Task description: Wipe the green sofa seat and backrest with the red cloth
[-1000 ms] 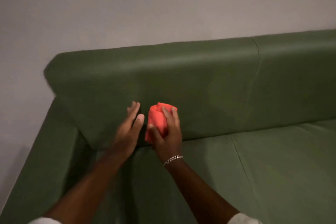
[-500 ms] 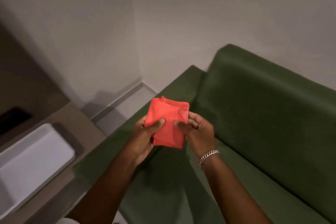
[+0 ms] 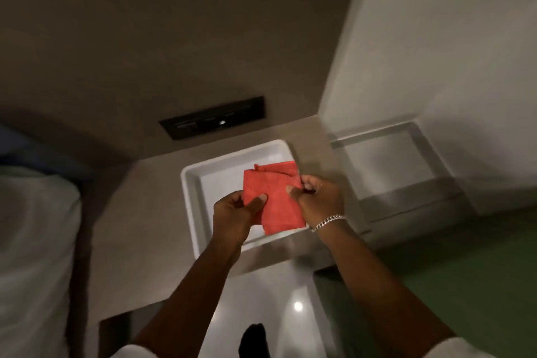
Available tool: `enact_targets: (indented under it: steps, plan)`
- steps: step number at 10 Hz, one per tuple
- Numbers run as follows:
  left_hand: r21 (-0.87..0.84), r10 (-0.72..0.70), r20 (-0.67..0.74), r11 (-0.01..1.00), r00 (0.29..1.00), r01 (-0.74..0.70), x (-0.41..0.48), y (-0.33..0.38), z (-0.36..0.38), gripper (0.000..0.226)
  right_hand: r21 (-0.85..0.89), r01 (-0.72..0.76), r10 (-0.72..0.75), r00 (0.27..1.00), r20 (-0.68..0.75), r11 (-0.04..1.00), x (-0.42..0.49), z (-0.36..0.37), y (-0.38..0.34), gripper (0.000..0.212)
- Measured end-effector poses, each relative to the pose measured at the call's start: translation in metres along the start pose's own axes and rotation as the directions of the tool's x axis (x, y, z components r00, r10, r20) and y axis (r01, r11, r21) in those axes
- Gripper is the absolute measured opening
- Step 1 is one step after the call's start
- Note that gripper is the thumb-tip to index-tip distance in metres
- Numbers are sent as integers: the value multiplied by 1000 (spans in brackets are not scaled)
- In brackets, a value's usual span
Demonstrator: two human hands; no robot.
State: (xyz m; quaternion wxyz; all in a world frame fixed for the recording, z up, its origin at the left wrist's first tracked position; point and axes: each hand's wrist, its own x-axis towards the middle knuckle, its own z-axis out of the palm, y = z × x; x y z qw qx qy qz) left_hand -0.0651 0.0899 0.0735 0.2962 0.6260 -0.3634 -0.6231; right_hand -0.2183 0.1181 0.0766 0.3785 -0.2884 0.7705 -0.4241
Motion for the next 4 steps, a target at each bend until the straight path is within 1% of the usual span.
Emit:
enact_targets:
  steps: [1, 2, 3, 4]
  plan:
    - [78, -59, -106, 995, 993, 67, 52, -27, -29, 8, -121, -38, 44, 998, 46, 992, 36, 65, 26, 12]
    - [207, -60, -152, 974, 987, 91, 86, -50, -43, 14, -271, -38, 55, 997, 55, 962, 58, 105, 51, 11]
    - [354, -66, -98, 930, 993, 97, 100, -53, -55, 18, -348, -52, 77, 995, 61, 936, 63, 122, 54, 14]
    - [427, -30, -100, 902, 995, 69, 88, -36, -65, 28, -274, -65, 64, 998, -14, 959, 46, 117, 30, 25]
